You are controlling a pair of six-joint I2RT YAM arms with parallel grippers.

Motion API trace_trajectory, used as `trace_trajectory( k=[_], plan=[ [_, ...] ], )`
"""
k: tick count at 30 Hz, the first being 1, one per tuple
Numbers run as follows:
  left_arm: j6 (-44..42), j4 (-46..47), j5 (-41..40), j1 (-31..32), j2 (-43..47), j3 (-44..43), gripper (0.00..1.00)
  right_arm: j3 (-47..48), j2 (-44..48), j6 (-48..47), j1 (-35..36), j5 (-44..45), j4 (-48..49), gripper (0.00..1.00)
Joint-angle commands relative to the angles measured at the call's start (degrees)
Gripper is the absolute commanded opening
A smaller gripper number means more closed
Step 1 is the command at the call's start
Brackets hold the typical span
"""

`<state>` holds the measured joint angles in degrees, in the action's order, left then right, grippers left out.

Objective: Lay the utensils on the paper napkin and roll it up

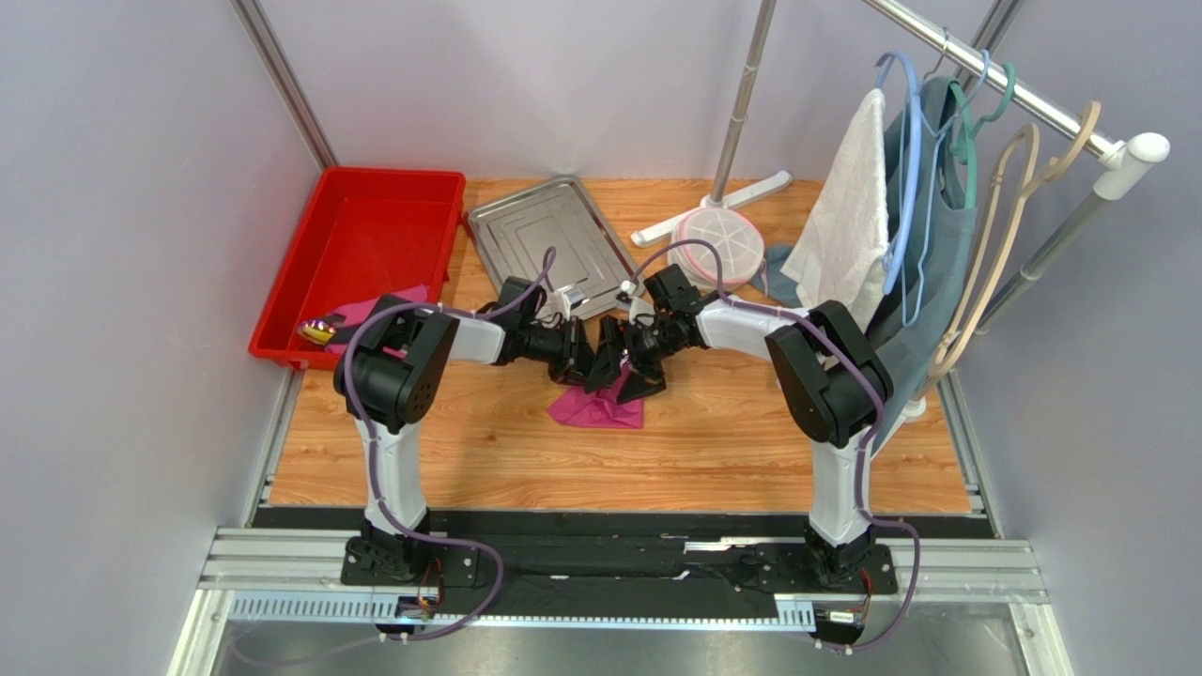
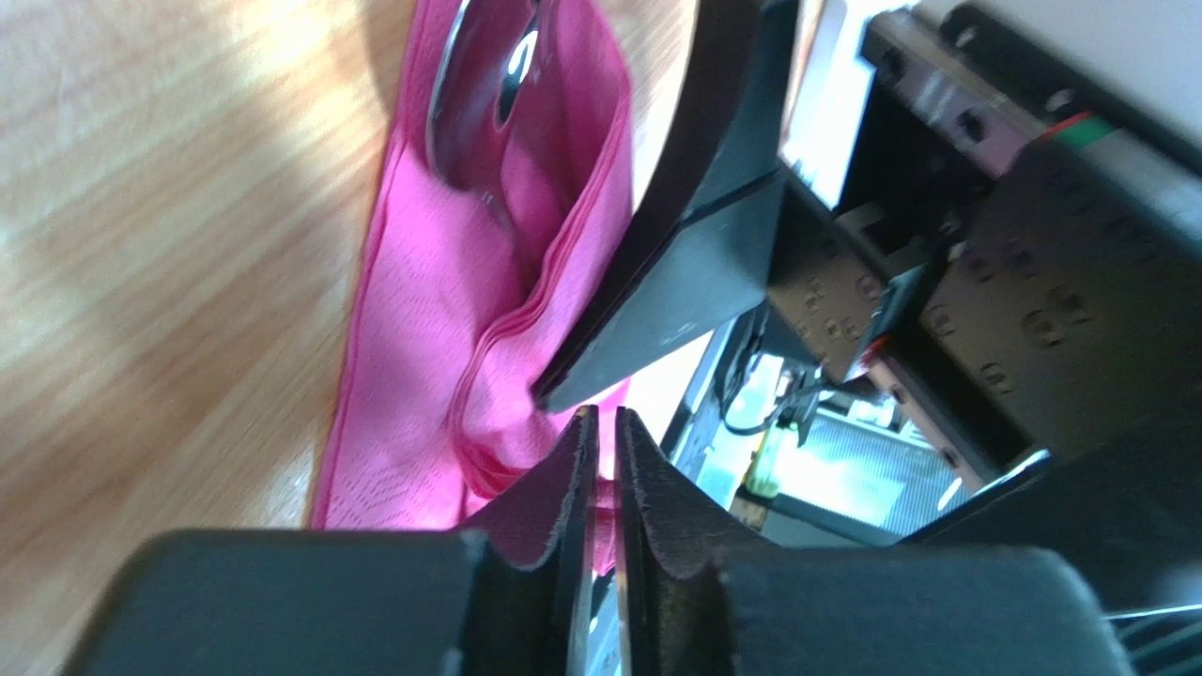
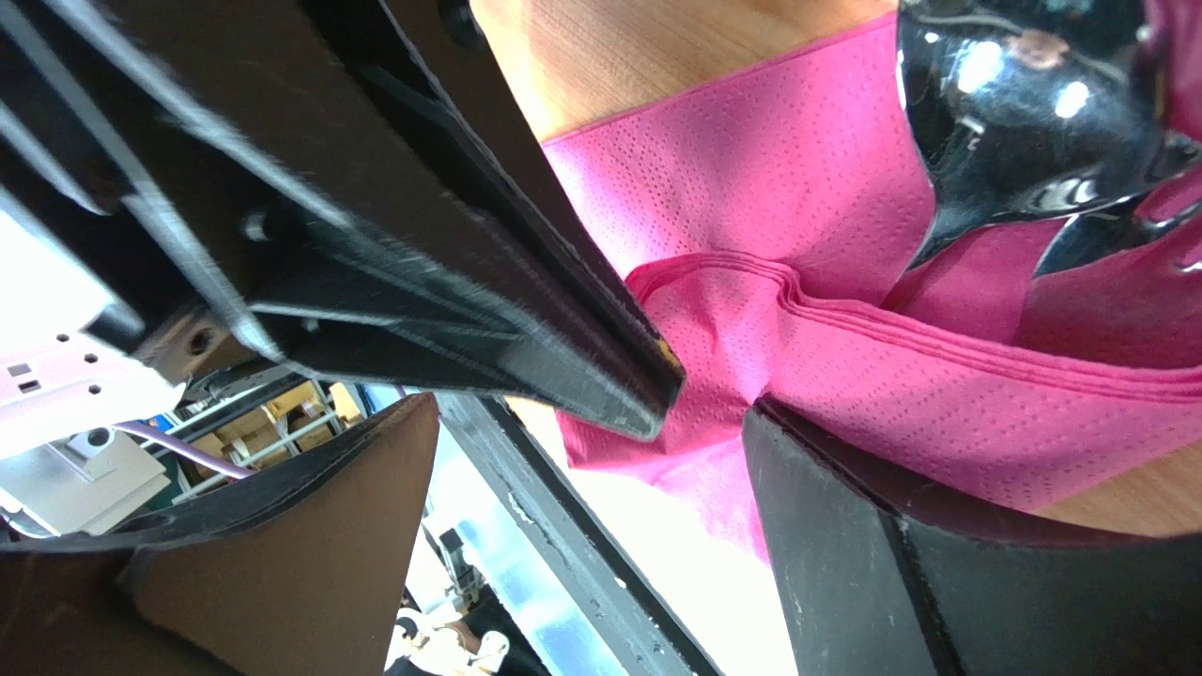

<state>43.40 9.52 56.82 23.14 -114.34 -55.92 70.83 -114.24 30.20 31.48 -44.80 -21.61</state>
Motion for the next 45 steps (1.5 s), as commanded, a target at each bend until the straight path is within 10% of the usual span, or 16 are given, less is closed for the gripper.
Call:
trace_trajectory(
  k=[1, 13, 19, 40, 45],
  plan=[
    [-6.5, -5.3, 0.8, -0.2, 1.8, -0.2, 0.11, 0.4, 1.6, -0.1, 0.3, -1.3, 2.0, 0.86],
    [-12.3, -14.3, -5.0, -0.4, 1.2, -2.8, 0.00, -0.1, 9.4, 0.4, -0.7, -1.8, -1.5, 0.58],
    [-11.9, -14.1, -5.4, -0.3, 1.1, -2.8, 0.00, 0.8, 10.3, -4.1, -0.7, 8.0, -4.7, 0.00],
    [-11.7, -13.3, -6.4, -0.5, 2.0, -1.8, 0.01, 5.8, -1.1, -5.9, 2.2, 18.4, -4.5, 0.00],
    [-8.4, -5.7, -4.0, -1.5, 8.1, 1.4, 0.16, 4.3, -3.2, -5.9, 2.1, 18.7, -4.5, 0.00]
  ],
)
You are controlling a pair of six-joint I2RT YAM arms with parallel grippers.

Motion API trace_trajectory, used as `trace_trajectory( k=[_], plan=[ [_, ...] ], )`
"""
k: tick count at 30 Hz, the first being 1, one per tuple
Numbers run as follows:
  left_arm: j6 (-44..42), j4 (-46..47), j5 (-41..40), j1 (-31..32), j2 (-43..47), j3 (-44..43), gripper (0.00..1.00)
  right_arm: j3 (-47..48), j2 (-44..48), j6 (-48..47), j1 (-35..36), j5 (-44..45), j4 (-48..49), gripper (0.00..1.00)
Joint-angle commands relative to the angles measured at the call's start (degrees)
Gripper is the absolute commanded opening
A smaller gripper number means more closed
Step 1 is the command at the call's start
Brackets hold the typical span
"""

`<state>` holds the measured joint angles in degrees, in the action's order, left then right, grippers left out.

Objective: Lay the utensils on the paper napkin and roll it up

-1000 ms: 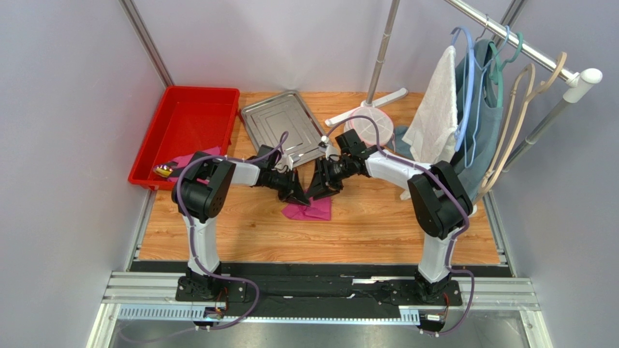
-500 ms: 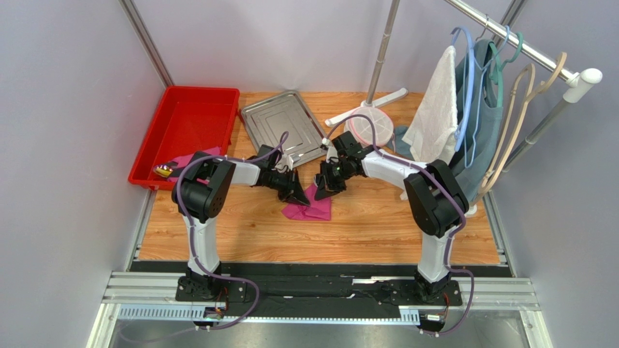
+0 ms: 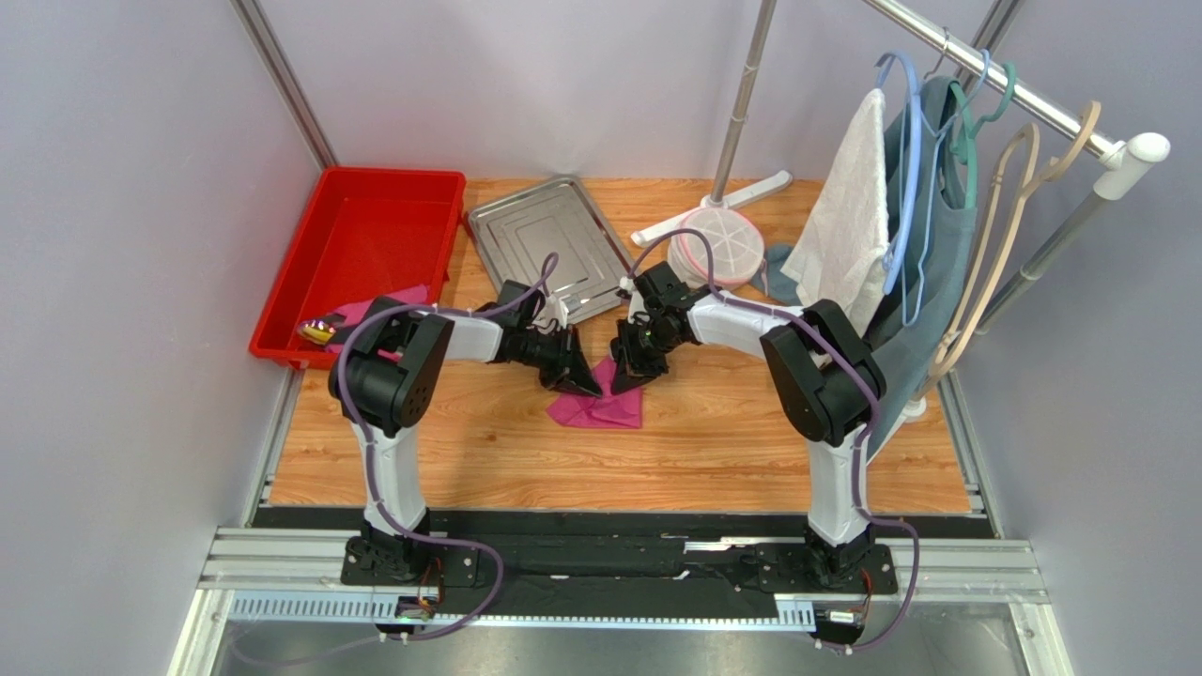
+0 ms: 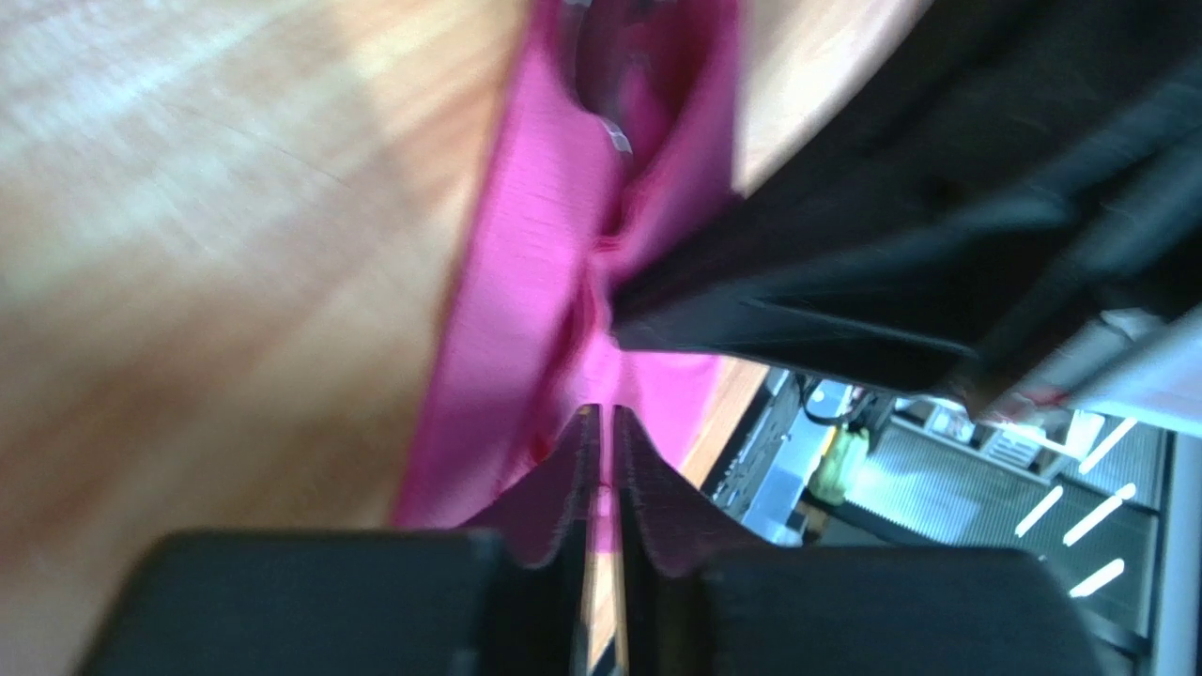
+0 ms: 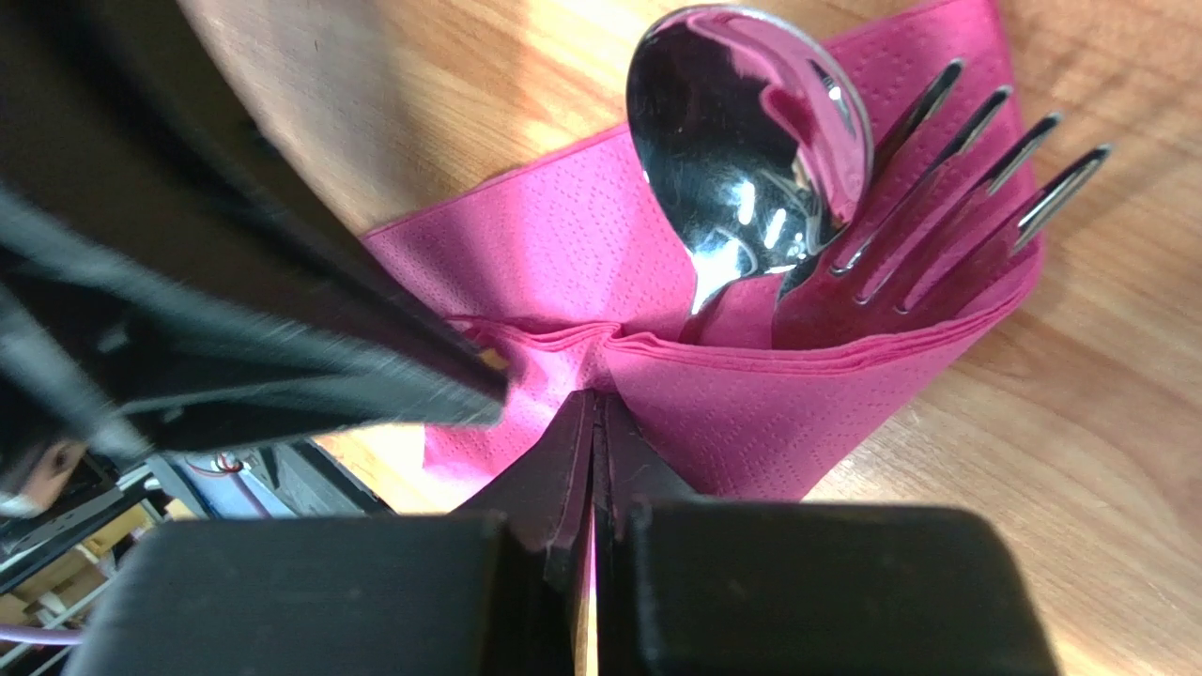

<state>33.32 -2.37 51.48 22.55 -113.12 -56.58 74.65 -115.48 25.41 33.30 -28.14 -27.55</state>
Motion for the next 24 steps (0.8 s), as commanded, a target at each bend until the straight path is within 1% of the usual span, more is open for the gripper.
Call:
trace_trajectory(
  k=[1, 2, 6, 9, 12, 14, 16, 20, 21, 23, 24],
  plan=[
    [1.8, 7.4, 2.4, -0.9, 7.9, 2.3, 0.18, -0.1, -2.2, -0.9, 0.4, 2.0, 1.7, 0.00],
    [1.9, 7.6, 2.8, -0.8, 9.8, 2.5, 0.19, -0.5, -2.2, -0.8, 0.4, 1.8, 1.9, 0.00],
    [2.5, 7.8, 4.0, 0.3, 12.7, 4.1, 0.23, -1.5, -2.2, -0.4, 0.4, 1.1, 2.8, 0.00],
    [3.1, 7.7, 3.7, 1.6, 12.5, 5.2, 0.23, -2.0, -2.0, -0.7, 0.3, 1.1, 2.7, 0.00],
    [5.6, 10.4, 3.3, 3.5, 10.6, 6.2, 0.22, -2.4, -1.8, -0.6, 0.3, 0.7, 2.6, 0.00],
    [6.8, 11.5, 2.8, 4.3, 8.9, 6.4, 0.21, -2.4, -1.8, -0.7, 0.0, 0.4, 2.7, 0.00],
    [6.1, 10.8, 2.0, 4.5, 7.8, 6.6, 0.18, -2.1, -1.8, -0.7, -0.1, -0.3, 2.6, 0.00],
    [1.9, 5.5, 1.6, 3.4, 4.8, 6.2, 0.14, -1.5, -1.5, -1.3, -0.4, -1.1, 2.5, 0.00],
    [1.2, 4.3, 1.2, 2.9, 4.3, 6.3, 0.11, -1.3, -1.6, -1.5, -0.4, -1.8, 2.6, 0.00],
    [0.1, 2.8, 1.0, 2.8, 2.2, 6.1, 0.09, -0.3, -1.4, -1.5, -0.8, -2.5, 2.5, 0.00],
    [-0.1, 2.5, 0.6, 2.5, 1.6, 6.0, 0.07, 0.1, -1.2, -1.4, -0.8, -3.7, 2.5, 0.00]
  ],
)
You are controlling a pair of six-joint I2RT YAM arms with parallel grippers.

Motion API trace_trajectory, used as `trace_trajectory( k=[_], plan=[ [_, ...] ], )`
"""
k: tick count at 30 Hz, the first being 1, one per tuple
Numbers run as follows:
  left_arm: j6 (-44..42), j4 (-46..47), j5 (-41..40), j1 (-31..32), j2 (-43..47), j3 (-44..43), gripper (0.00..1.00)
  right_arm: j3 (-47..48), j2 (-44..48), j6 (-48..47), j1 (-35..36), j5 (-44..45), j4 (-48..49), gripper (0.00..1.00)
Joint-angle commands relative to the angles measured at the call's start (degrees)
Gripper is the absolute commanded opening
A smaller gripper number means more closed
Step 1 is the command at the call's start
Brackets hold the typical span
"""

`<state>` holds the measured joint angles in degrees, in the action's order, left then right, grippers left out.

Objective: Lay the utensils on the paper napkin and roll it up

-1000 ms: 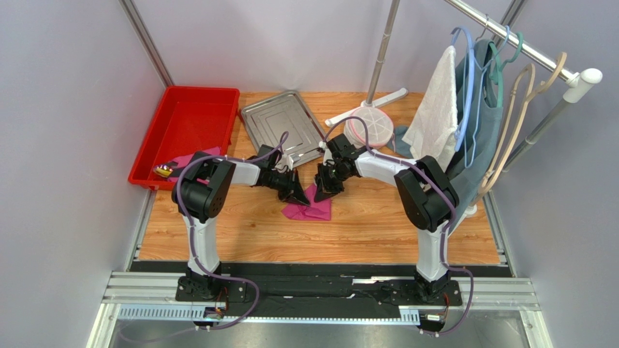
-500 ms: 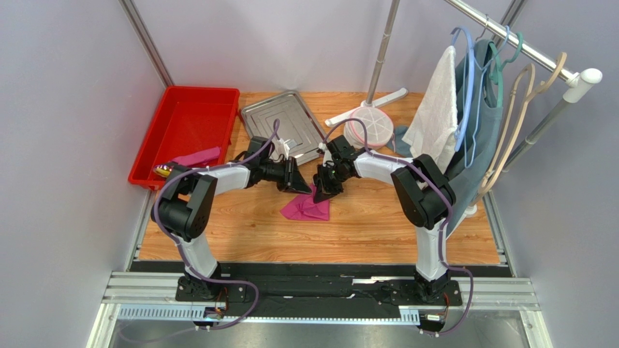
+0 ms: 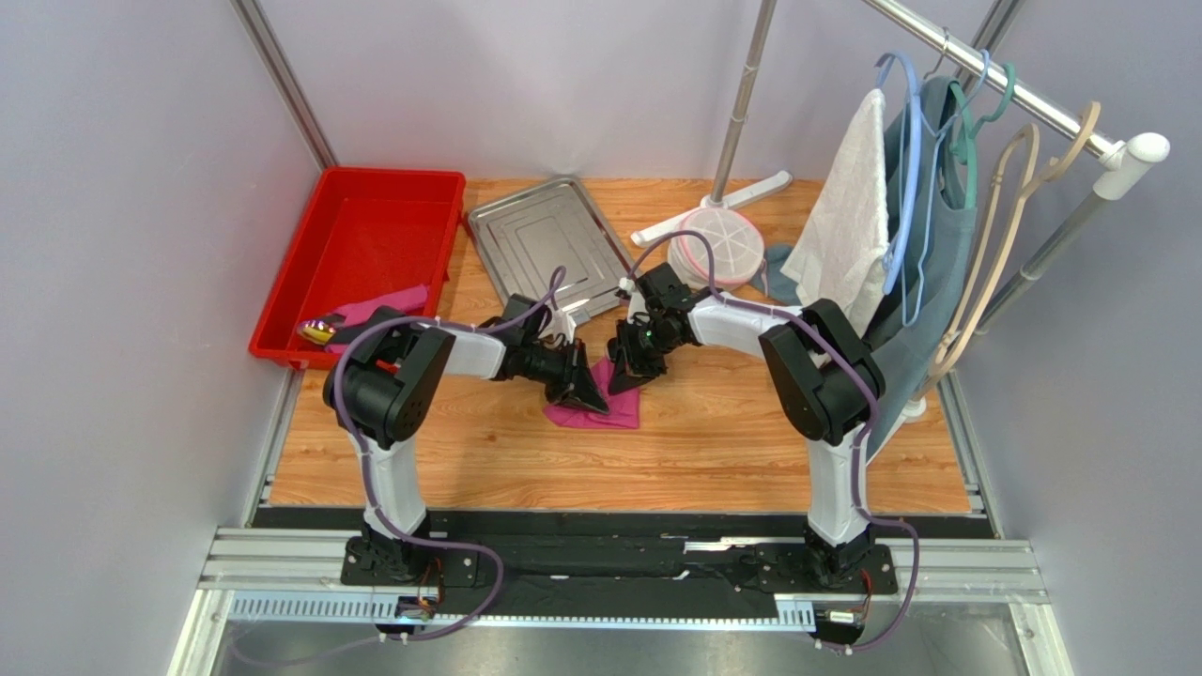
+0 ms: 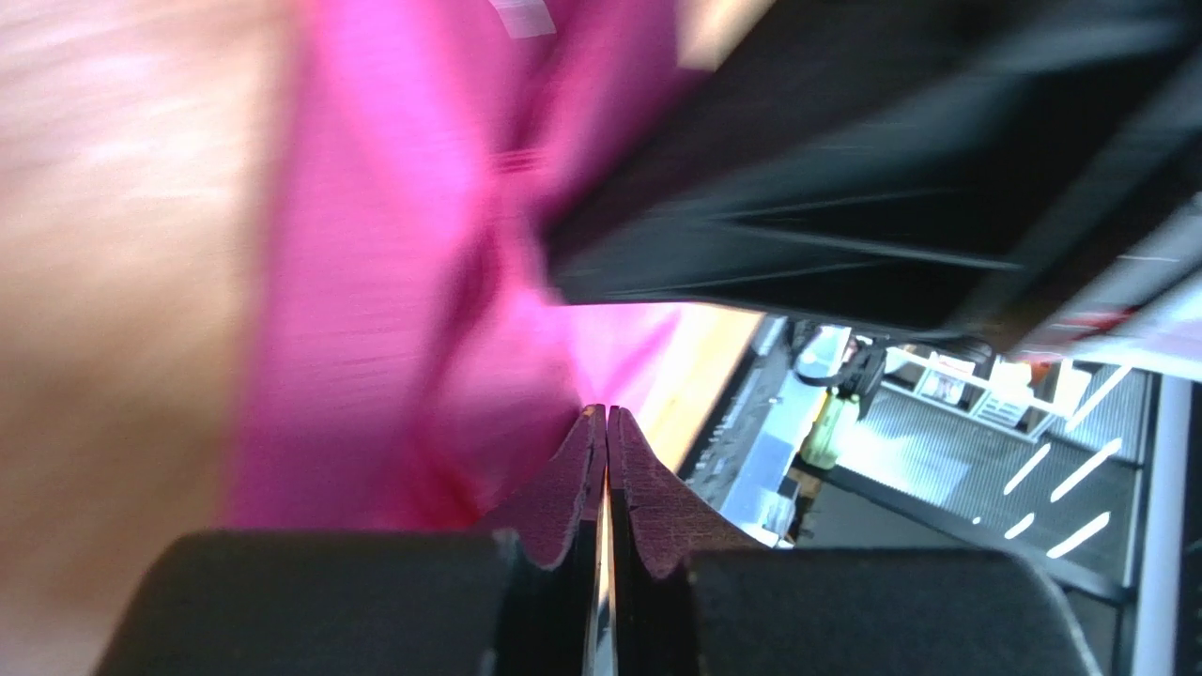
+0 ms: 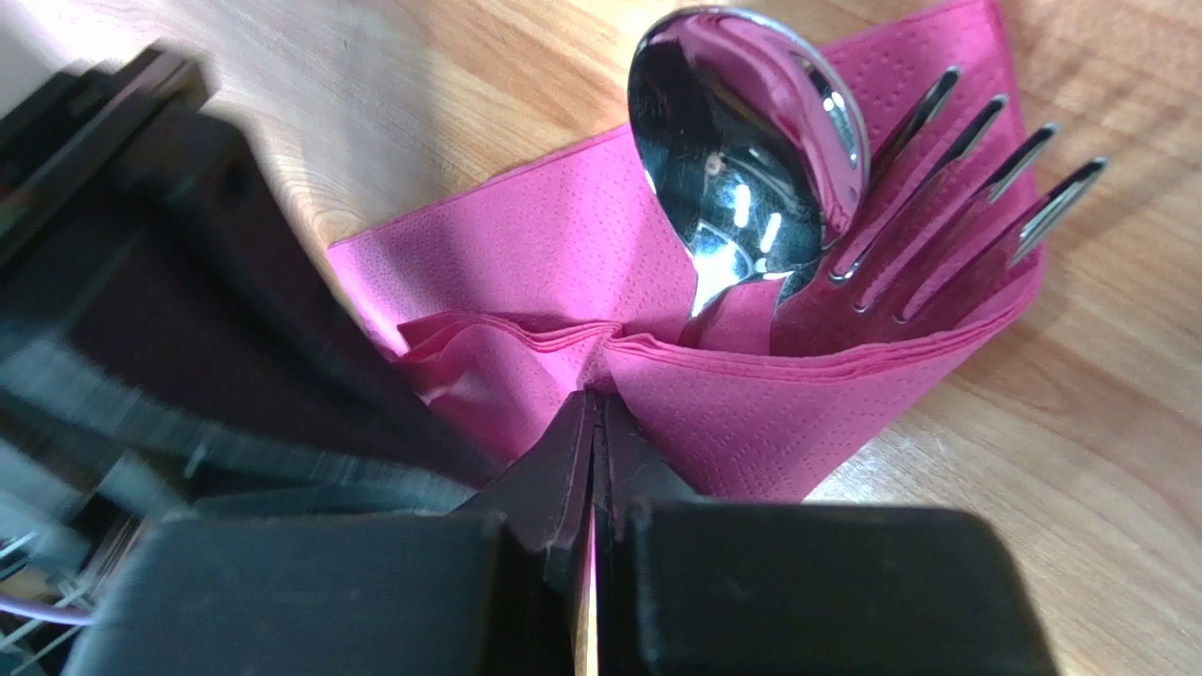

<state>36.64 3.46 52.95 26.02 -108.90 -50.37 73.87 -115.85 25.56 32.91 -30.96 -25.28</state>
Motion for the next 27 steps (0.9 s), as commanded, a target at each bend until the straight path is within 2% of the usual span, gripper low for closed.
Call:
trace_trajectory(
  k=[1, 3, 6, 8, 16, 27],
  plan=[
    [-3.5, -3.2, -1.1, -1.1, -3.4, -0.2, 0.05, 1.9, 0.1, -1.1, -0.6, -1.5, 0.2, 0.00],
    [-3.3, -3.3, -1.2, -1.1, -5.3, -0.4, 0.00, 2.8, 1.2, -0.8, -0.9, -2.5, 0.1, 0.04],
    [-3.9, -5.2, -1.6, -1.2, -7.2, -1.3, 0.00, 4.1, 4.5, -0.4, -1.1, -2.5, 0.1, 0.15],
    [-3.7, -4.8, -1.7, -1.2, -7.3, -1.2, 0.00, 4.7, 6.4, -1.2, -1.0, -1.7, -0.5, 0.17],
    [-2.2, -3.8, -1.4, -1.3, -7.0, -1.0, 0.00, 6.6, 5.4, -3.8, 0.8, 5.8, -7.1, 0.09],
    [-1.9, -1.5, -1.1, -1.5, -6.8, -1.0, 0.00, 5.5, 0.5, -4.6, 1.5, 8.5, -4.4, 0.06]
  ],
)
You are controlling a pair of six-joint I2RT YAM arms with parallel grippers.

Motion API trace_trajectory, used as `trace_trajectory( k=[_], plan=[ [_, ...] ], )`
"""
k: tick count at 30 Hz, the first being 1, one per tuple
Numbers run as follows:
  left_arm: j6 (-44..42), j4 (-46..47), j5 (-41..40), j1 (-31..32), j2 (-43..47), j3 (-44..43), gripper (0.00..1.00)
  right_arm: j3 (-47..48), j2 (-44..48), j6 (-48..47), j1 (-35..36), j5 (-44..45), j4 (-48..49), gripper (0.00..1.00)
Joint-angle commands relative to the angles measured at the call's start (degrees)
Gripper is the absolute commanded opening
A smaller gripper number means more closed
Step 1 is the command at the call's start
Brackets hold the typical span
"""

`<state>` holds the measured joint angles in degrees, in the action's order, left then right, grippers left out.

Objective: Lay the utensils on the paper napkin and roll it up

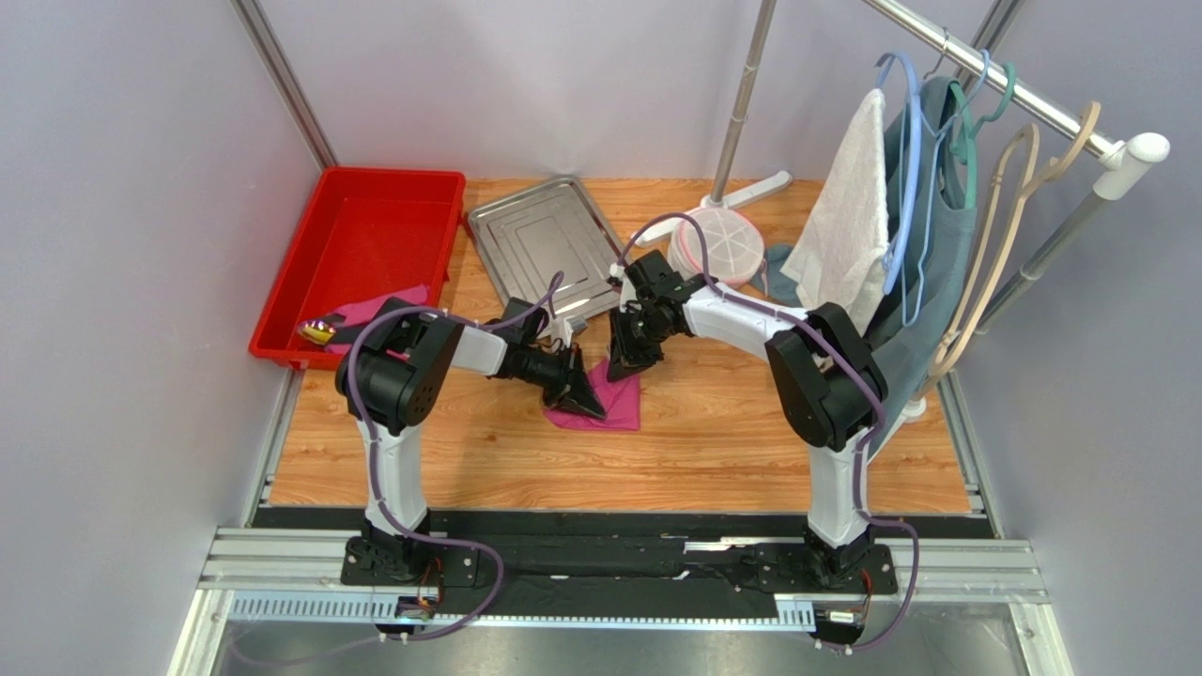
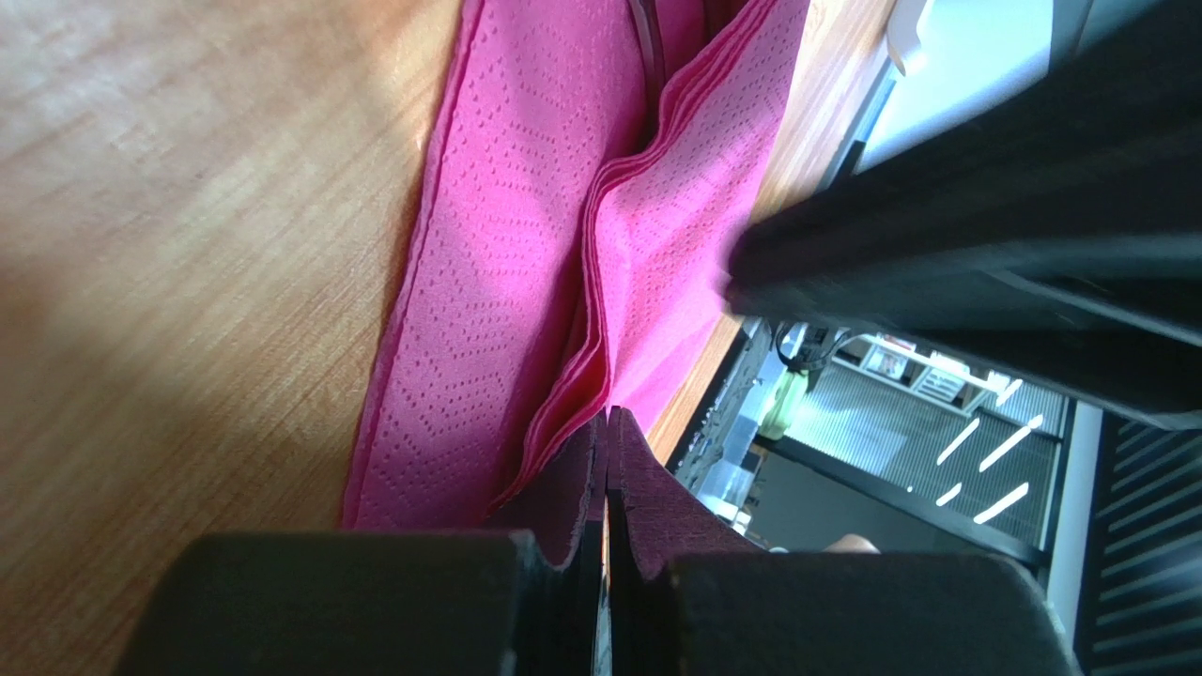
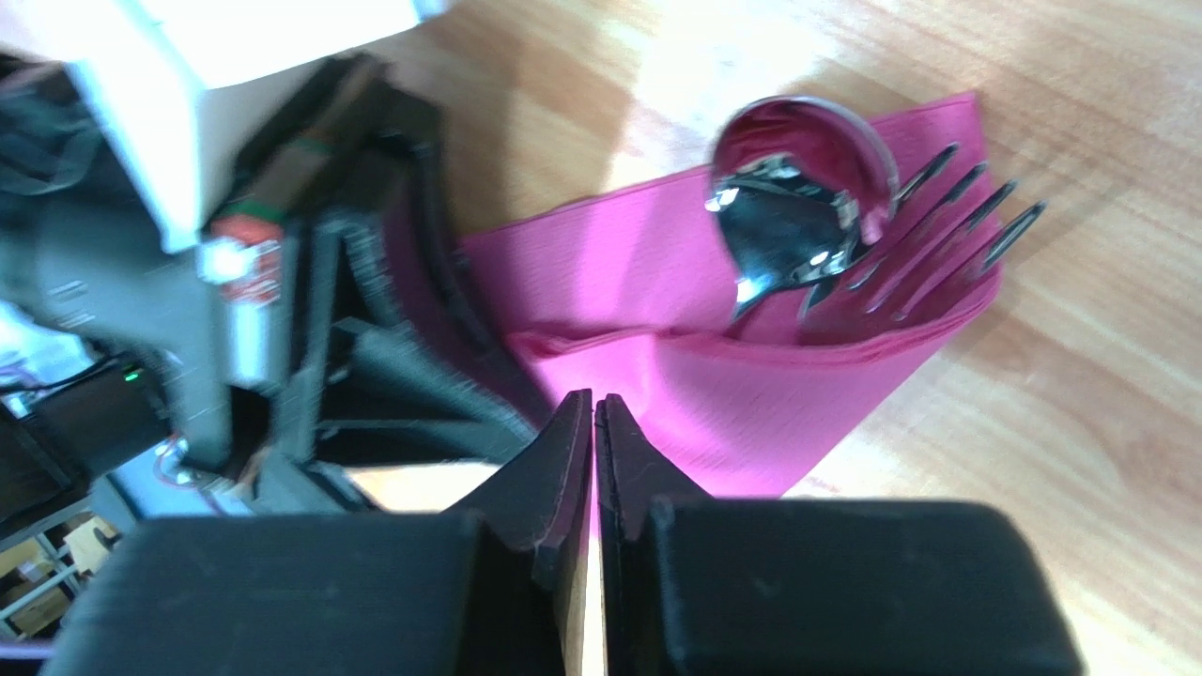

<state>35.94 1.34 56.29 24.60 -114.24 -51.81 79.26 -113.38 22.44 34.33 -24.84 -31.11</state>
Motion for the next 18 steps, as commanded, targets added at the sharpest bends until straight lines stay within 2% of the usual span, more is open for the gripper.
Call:
trace_trajectory(
  k=[1, 4, 8, 18],
  plan=[
    [-1.1, 0.8, -4.4, -0.1, -1.1, 0.5, 0.00, 0.1, -2.9, -2.0, 0.1, 2.4, 1.6, 0.06],
    [-0.3, 3.2, -3.9, -0.2, 0.3, 1.1, 0.01, 0.0, -4.3, -3.0, 0.1, 3.3, 2.3, 0.05],
    [2.5, 11.2, -2.5, -0.3, 2.7, 2.7, 0.13, 0.3, -6.8, -4.7, 0.0, 3.9, 2.9, 0.03],
    [5.2, 11.8, -3.2, 0.8, 6.1, 0.3, 0.18, 0.5, -7.6, -3.5, -0.4, 6.1, 2.9, 0.02]
  ],
)
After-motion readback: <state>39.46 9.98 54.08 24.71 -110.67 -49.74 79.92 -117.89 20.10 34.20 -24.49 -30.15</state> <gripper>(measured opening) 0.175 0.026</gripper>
